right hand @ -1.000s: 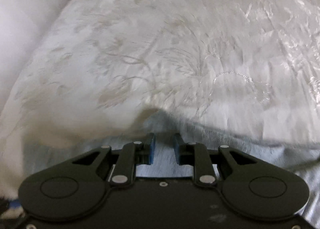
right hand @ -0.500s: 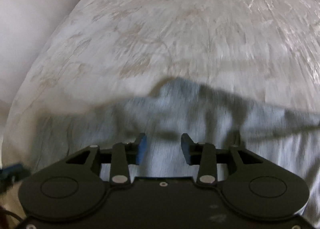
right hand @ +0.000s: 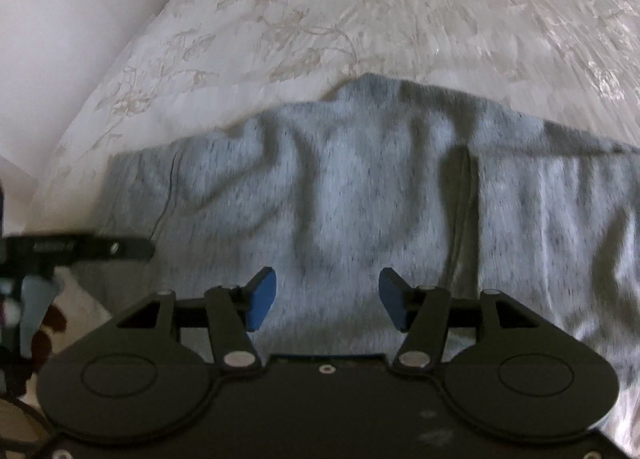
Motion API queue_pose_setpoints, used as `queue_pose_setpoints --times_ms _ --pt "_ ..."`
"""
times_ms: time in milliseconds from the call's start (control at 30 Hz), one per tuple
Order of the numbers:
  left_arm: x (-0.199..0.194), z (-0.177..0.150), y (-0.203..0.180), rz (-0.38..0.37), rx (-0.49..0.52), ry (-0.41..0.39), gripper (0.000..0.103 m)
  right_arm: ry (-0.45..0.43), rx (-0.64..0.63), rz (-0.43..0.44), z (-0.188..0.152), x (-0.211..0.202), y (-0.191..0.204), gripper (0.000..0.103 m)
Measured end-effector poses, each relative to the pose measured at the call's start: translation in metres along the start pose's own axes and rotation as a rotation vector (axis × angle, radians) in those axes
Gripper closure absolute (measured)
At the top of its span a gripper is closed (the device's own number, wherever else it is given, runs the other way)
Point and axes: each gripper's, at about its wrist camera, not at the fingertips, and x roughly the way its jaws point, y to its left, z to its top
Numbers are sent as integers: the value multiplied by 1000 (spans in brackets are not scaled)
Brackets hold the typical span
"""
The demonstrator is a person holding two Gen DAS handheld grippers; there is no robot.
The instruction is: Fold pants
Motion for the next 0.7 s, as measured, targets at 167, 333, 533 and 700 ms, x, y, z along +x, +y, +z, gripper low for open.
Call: queue_pose_setpoints --times_ms 167,333,533,700 --pt "5 5 4 -45 -86 -12 2 -16 -38 -24 -16 -10 0 43" --pt "0 4 6 -18 -142 -30 25 6 -111 -16 -33 -13 0 62" --pt "-18 -3 15 -64 -209 -86 73 66 -138 -24 -61 3 1 84" --pt "-36 -6 2 -47 -162 -136 81 68 -144 -21 -61 -2 4 84"
